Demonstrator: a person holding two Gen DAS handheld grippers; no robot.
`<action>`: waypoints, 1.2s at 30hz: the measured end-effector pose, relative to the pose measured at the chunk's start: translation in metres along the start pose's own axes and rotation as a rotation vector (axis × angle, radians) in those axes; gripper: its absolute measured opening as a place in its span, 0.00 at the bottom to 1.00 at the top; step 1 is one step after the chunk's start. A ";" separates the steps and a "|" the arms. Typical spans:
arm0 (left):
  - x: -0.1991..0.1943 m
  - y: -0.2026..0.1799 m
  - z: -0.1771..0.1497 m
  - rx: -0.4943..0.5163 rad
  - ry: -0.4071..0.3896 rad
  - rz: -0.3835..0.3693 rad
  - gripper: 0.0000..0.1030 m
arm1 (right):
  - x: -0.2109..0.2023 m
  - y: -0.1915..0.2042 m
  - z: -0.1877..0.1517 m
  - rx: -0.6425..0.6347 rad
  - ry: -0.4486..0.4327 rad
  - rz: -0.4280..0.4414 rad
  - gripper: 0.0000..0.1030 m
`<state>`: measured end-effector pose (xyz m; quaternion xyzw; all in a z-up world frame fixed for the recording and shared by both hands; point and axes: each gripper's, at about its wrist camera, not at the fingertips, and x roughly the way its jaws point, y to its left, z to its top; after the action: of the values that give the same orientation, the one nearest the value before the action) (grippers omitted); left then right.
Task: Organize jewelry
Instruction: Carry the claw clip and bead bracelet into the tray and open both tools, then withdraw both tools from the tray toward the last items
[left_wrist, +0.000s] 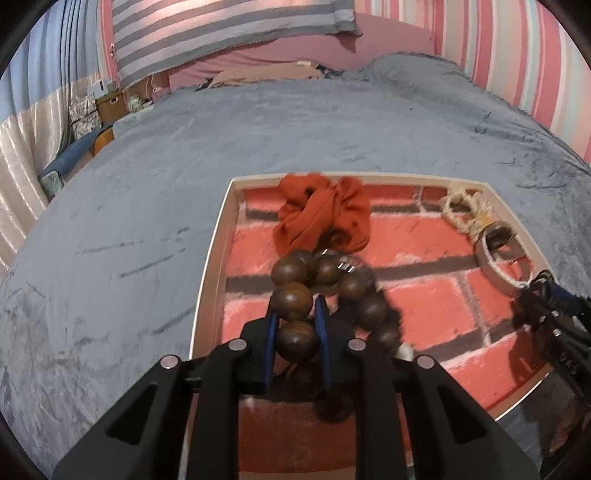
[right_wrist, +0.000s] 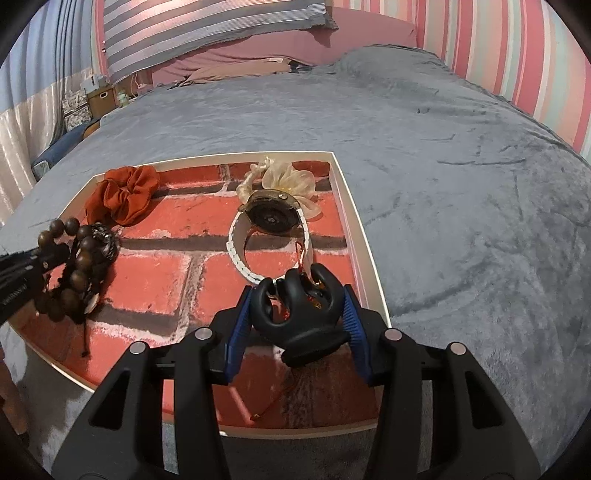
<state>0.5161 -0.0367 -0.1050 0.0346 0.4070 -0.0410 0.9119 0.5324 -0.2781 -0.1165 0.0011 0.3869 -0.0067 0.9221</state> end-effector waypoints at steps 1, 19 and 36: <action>0.001 0.002 -0.003 -0.004 0.003 0.008 0.20 | 0.000 0.000 -0.001 -0.002 0.002 -0.002 0.47; -0.115 0.023 -0.011 0.014 -0.160 -0.022 0.87 | -0.091 -0.009 -0.008 0.039 -0.134 0.018 0.96; -0.183 0.082 -0.100 -0.018 -0.172 -0.016 0.91 | -0.153 -0.003 -0.080 0.088 -0.153 0.002 0.96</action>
<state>0.3288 0.0627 -0.0334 0.0194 0.3277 -0.0474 0.9434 0.3679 -0.2788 -0.0638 0.0414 0.3144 -0.0230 0.9481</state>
